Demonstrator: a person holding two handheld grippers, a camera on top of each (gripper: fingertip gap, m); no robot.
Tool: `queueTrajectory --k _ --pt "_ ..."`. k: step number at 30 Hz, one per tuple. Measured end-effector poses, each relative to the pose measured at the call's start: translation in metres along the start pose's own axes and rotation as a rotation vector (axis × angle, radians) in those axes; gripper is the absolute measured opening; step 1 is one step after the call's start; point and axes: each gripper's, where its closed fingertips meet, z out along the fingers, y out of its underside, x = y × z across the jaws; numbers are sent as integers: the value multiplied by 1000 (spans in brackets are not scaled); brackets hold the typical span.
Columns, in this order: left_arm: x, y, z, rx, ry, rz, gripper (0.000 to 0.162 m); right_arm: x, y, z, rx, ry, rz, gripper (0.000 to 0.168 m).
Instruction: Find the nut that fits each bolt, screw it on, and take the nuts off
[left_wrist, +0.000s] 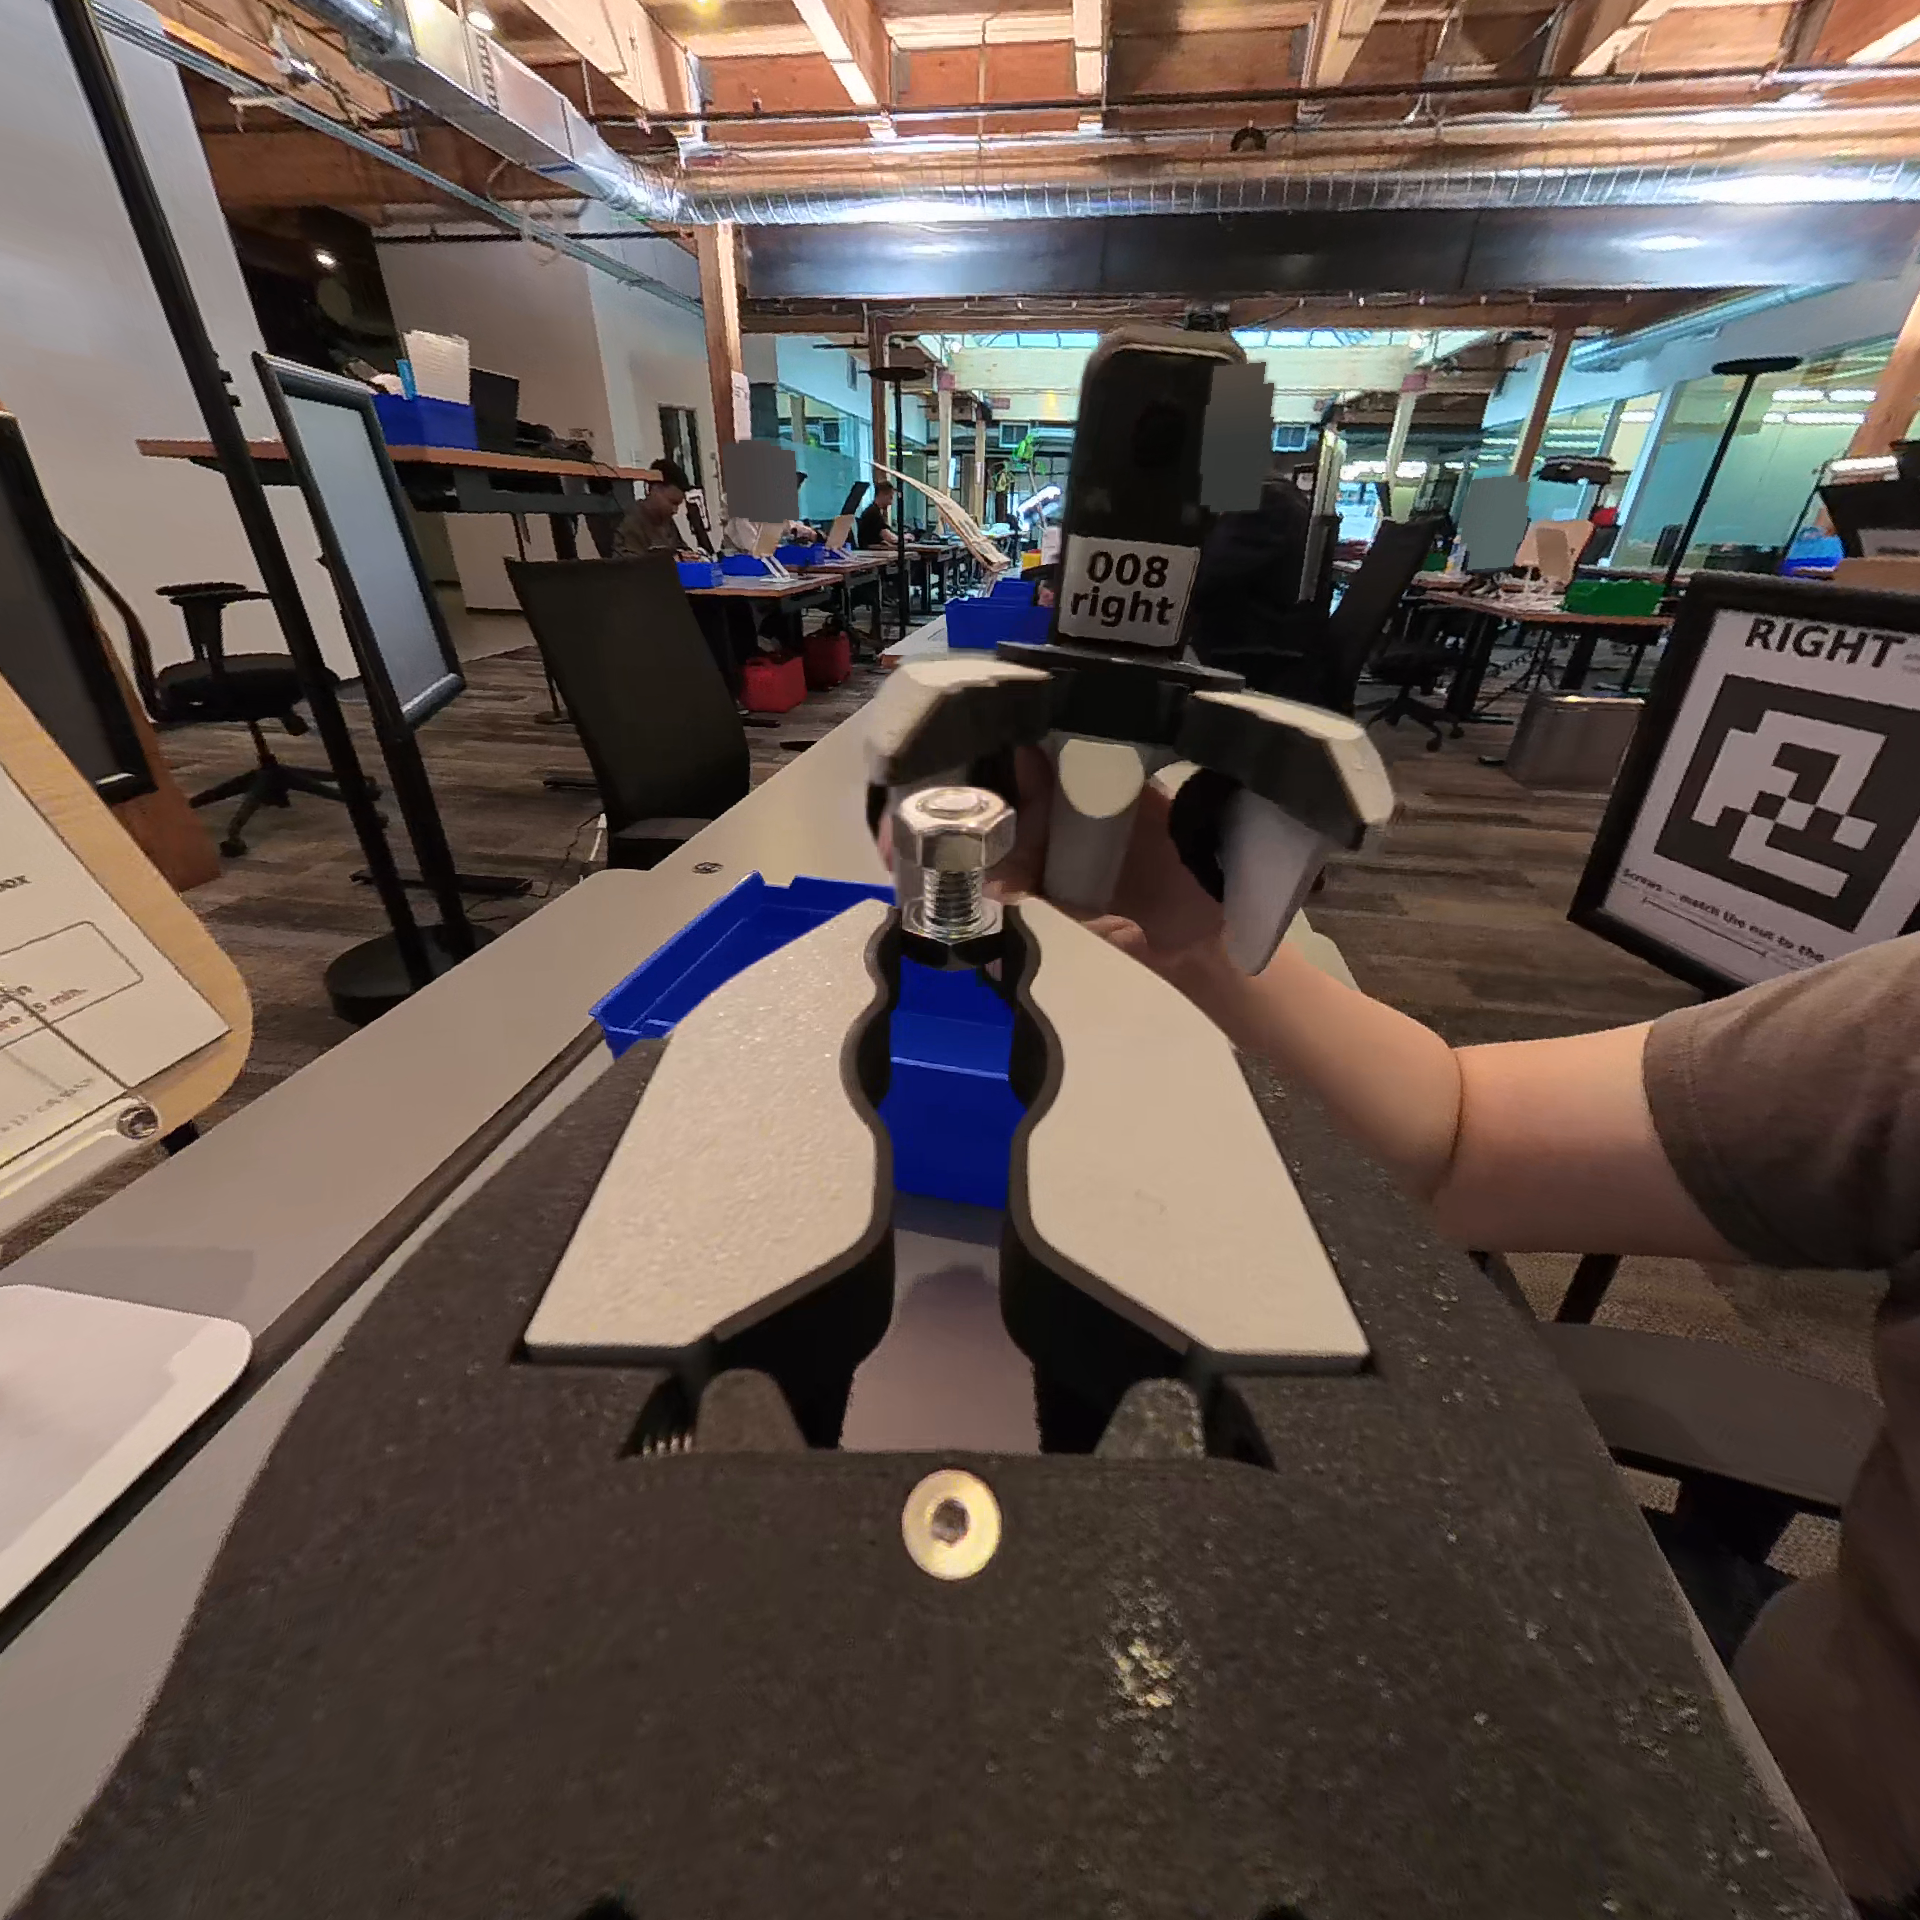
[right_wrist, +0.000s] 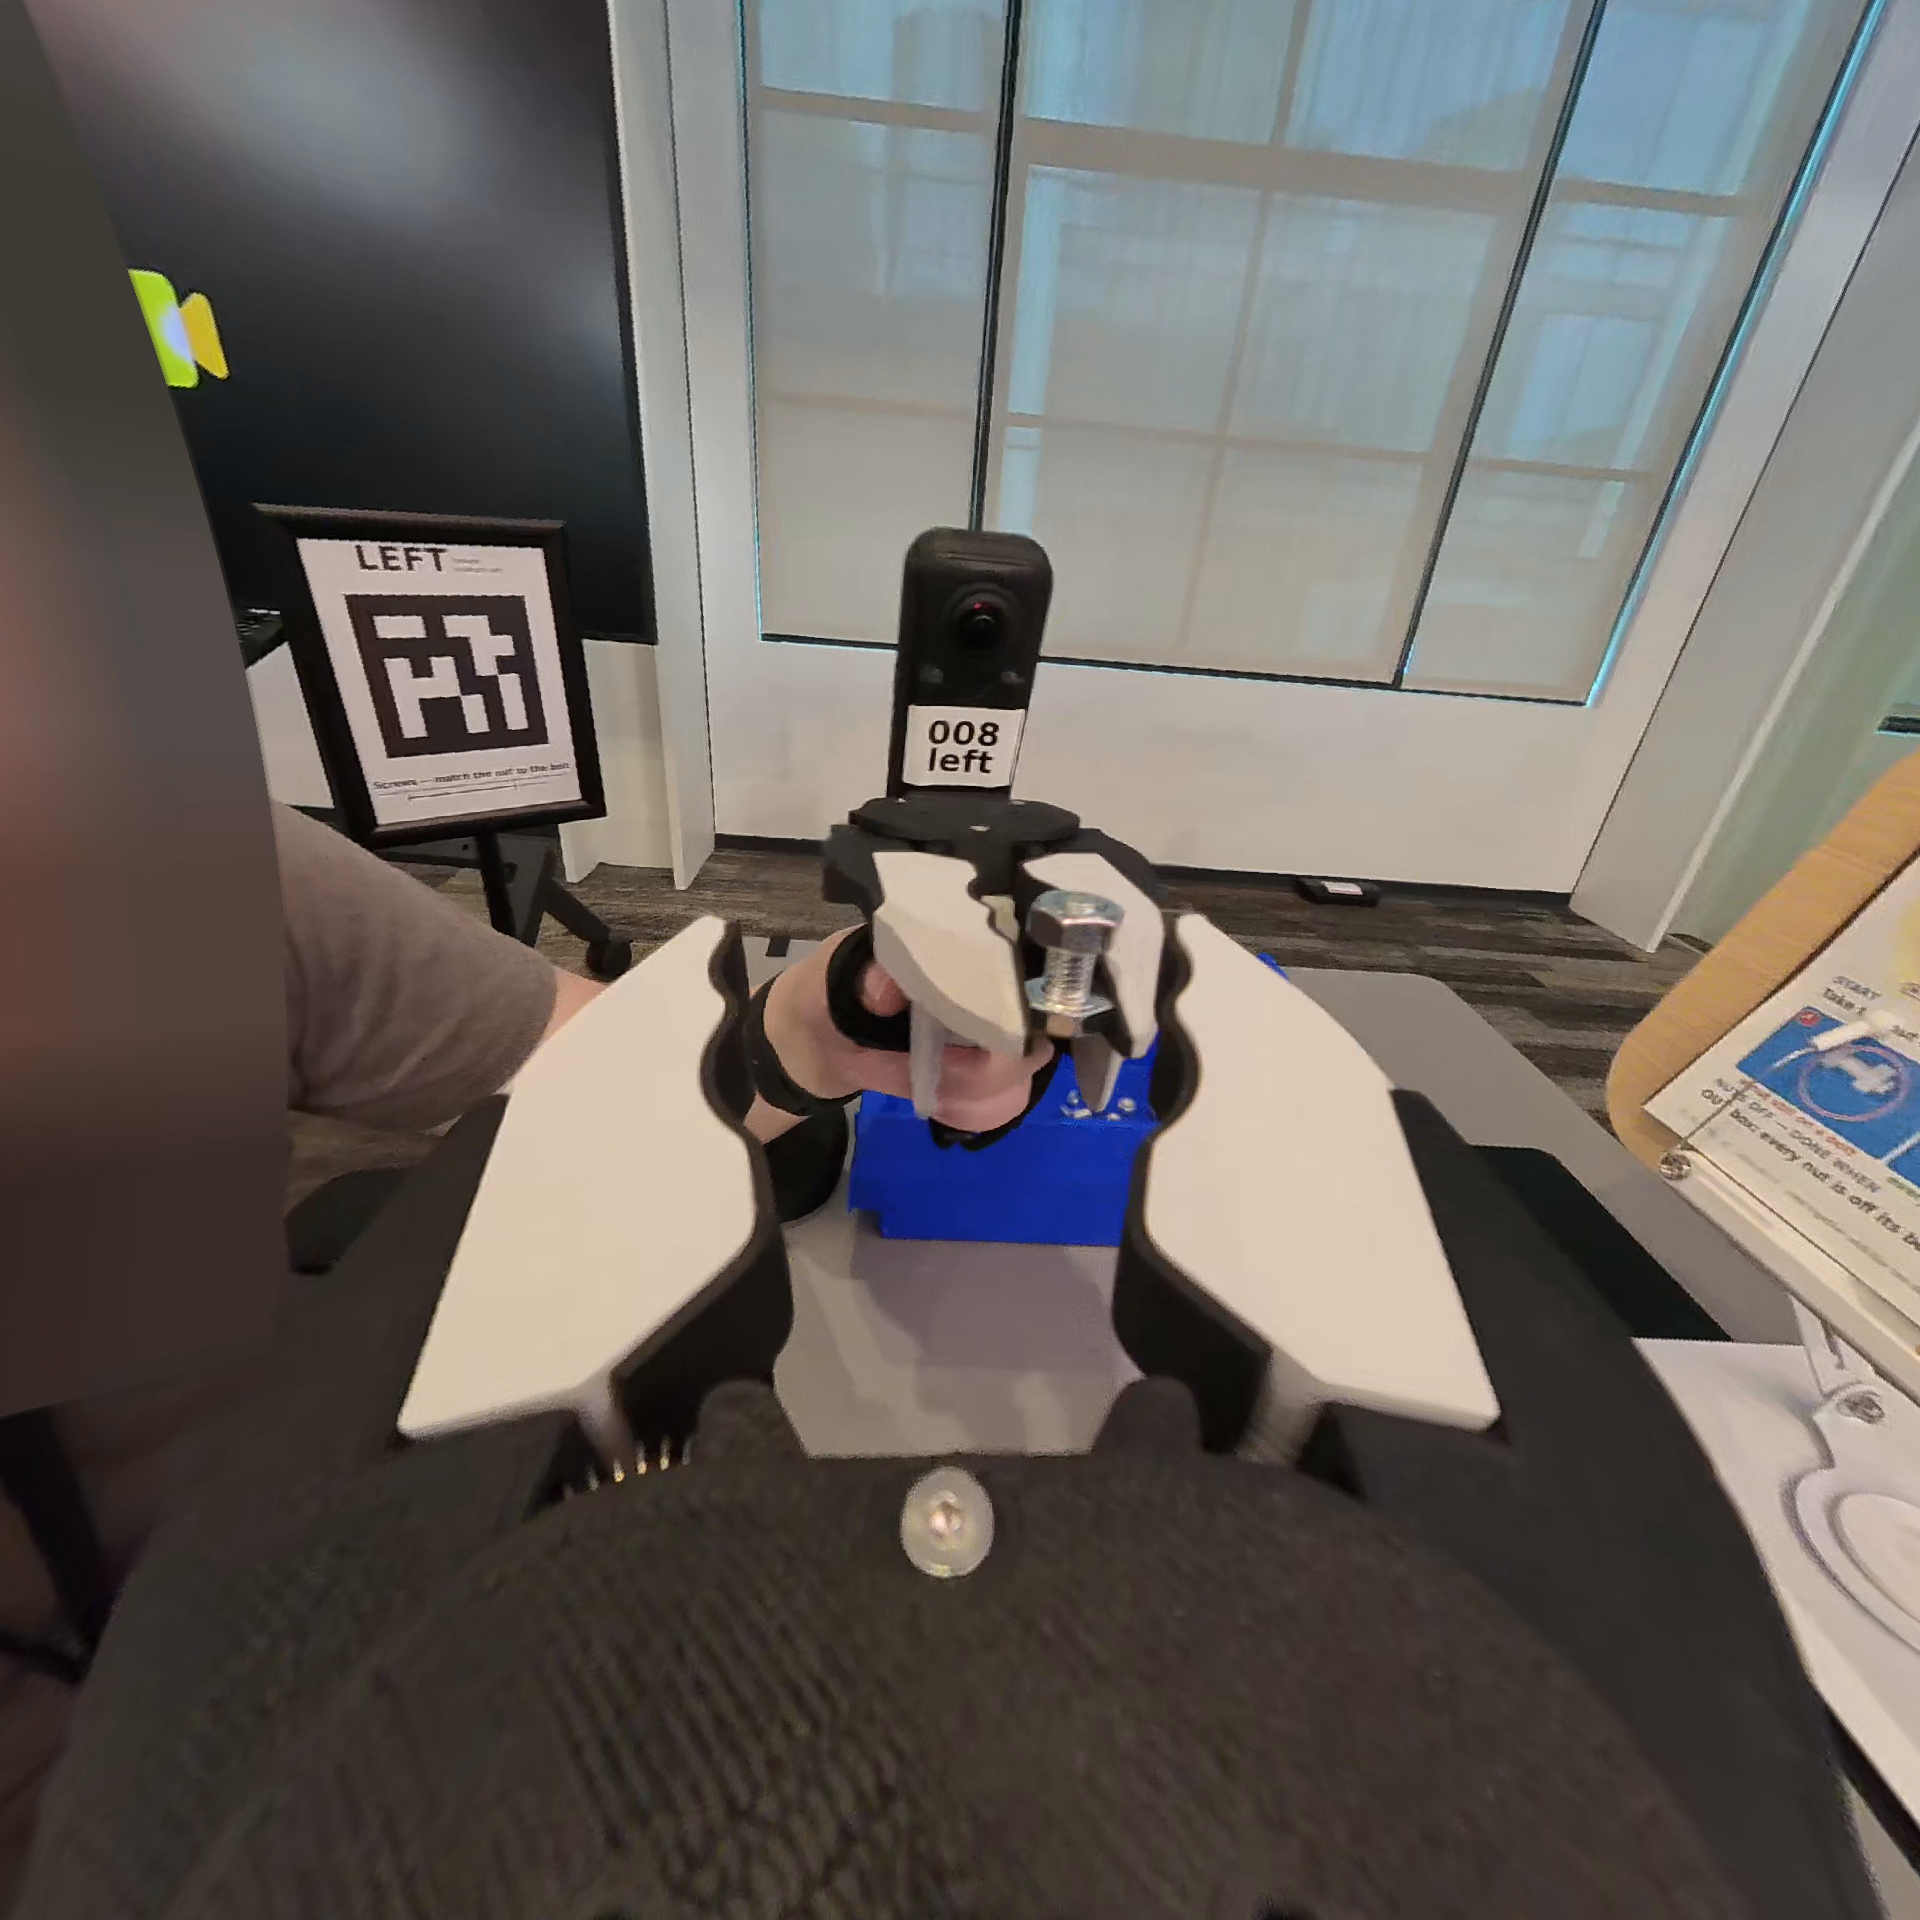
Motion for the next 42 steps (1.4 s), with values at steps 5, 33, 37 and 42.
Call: queueTrajectory --k 5,33,37,42 --pt "8 8 7 -42 21 25 18 -3 13 12 -38 -29 27 78" --pt "4 5 3 -39 8 1 18 8 8 5 -36 52 15 72" --pt "6 10 7 -62 -2 34 18 -1 14 13 -39 -16 61 72" --pt "-8 0 -3 -20 -55 12 18 -7 7 1 -71 -24 6 60"
